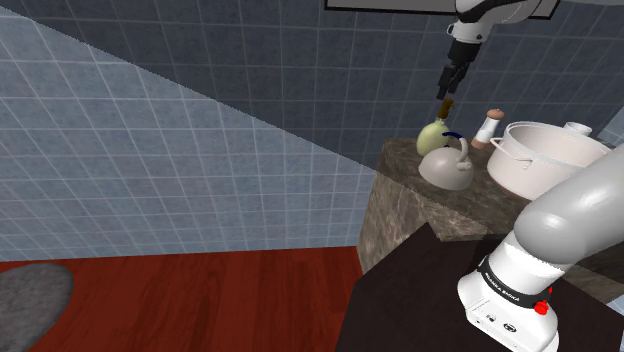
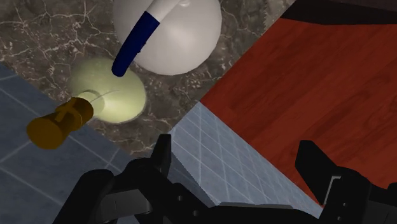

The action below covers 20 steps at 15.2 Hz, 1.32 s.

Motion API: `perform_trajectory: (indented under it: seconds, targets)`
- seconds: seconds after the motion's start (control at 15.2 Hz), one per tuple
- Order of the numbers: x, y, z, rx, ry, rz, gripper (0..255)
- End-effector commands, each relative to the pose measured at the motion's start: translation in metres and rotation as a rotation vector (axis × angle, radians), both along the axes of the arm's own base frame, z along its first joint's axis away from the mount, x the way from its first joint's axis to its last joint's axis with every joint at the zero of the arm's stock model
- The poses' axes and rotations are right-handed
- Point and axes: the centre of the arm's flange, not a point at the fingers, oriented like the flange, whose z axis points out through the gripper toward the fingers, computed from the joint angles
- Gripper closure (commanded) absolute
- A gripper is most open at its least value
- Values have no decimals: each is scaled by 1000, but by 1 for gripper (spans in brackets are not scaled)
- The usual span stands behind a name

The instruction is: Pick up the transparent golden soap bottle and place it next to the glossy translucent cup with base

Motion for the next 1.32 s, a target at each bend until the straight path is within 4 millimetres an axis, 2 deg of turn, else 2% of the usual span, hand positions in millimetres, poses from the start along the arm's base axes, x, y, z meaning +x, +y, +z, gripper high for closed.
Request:
perform_trajectory:
  seconds: [0.0, 0.86, 1.25]
  targets:
    - [8, -26, -7, 4, 2, -6, 0]
    - [50, -188, -58, 37, 17, -48, 0]
    - [50, -187, -90, 37, 17, -48, 0]
